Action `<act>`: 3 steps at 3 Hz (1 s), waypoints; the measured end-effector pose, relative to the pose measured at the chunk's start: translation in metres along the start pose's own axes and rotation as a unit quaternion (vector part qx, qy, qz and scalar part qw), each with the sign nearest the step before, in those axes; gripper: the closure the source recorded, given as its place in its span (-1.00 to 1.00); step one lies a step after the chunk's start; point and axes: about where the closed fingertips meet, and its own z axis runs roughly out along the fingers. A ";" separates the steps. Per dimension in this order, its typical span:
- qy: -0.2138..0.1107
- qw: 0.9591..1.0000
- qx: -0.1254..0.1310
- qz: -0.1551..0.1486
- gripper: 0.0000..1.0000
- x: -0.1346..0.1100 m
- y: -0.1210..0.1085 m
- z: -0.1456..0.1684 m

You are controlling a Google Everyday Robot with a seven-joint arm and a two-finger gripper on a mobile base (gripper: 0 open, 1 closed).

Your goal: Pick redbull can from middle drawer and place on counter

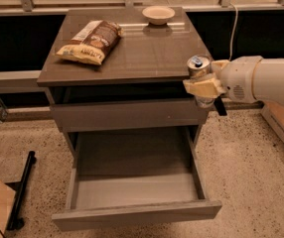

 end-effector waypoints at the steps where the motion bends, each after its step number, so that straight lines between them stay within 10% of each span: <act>1: -0.001 1.000 0.000 -0.002 1.00 -0.001 0.001 -0.001; 3: -0.035 0.997 0.069 0.013 1.00 -0.030 -0.029 0.020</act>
Offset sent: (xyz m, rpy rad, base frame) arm 0.0406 -0.0055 0.0206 0.0421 -0.0923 -0.1805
